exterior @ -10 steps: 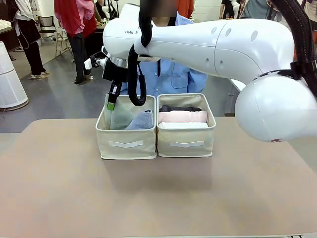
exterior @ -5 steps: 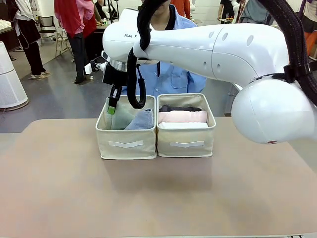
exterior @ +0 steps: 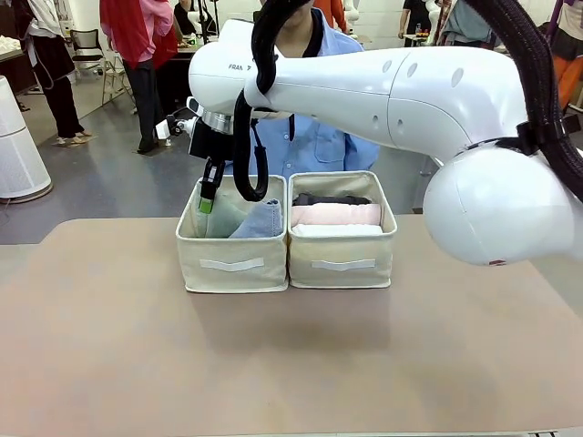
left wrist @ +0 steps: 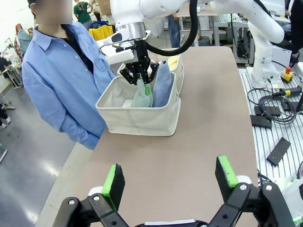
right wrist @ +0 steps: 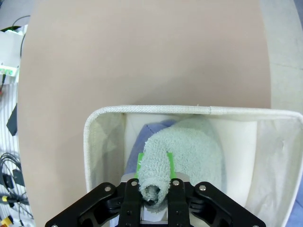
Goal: Sort the towels based on their folding style.
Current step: Pick up another triangle-folded towel from the table and place it in the left Fabric basket.
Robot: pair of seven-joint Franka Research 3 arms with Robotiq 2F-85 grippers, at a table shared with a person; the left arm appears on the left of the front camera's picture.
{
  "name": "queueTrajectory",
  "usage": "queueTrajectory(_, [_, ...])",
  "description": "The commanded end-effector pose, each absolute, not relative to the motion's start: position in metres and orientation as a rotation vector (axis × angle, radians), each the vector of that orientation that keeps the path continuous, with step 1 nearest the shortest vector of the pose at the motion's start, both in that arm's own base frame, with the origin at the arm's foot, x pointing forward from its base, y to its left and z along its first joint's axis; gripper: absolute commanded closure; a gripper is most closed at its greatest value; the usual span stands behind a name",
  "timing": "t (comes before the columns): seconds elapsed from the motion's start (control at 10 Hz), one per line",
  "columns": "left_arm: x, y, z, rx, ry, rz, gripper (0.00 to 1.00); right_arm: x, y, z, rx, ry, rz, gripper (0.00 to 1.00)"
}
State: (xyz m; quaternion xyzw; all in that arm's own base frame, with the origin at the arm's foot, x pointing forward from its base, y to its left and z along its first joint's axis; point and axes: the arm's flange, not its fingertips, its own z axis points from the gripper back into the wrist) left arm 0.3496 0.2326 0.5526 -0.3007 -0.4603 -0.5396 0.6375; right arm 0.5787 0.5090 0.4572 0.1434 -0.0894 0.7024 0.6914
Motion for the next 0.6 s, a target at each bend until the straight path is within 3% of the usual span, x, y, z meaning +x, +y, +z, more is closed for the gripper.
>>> queueTrajectory(0.0, [0.3474,0.2314,0.5524,-0.685,-1.083,-1.238,0.0,0.5883,0.5209,0.4614,0.339,-0.193,1.579,0.23])
queueTrajectory(0.1, [0.3474,0.2314,0.5524,-0.685,-1.083,-1.238,0.0,0.5881,0.5212,0.4616,0.341,-0.195,1.581,0.0])
queueTrajectory(0.5, [0.3474,0.2314,0.5524,-0.685,-1.083,-1.238,0.0,0.5889,0.5208,0.4615,0.342,-0.204,1.582,0.0])
